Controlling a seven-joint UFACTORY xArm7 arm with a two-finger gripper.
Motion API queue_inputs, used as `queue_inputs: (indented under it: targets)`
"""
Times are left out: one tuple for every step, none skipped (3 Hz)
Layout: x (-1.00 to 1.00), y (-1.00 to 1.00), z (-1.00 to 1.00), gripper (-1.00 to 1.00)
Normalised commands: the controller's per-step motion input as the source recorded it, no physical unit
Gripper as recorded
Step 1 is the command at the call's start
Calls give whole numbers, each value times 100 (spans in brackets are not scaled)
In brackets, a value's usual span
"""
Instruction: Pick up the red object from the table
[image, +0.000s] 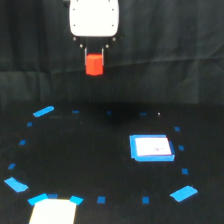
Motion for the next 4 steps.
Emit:
queue_inputs:
  targets:
    - [3,-27,64,-100]
    - [-17,-39,21,-100]
    - [-34,-45,73,-94]
    - [38,-16,80,-100]
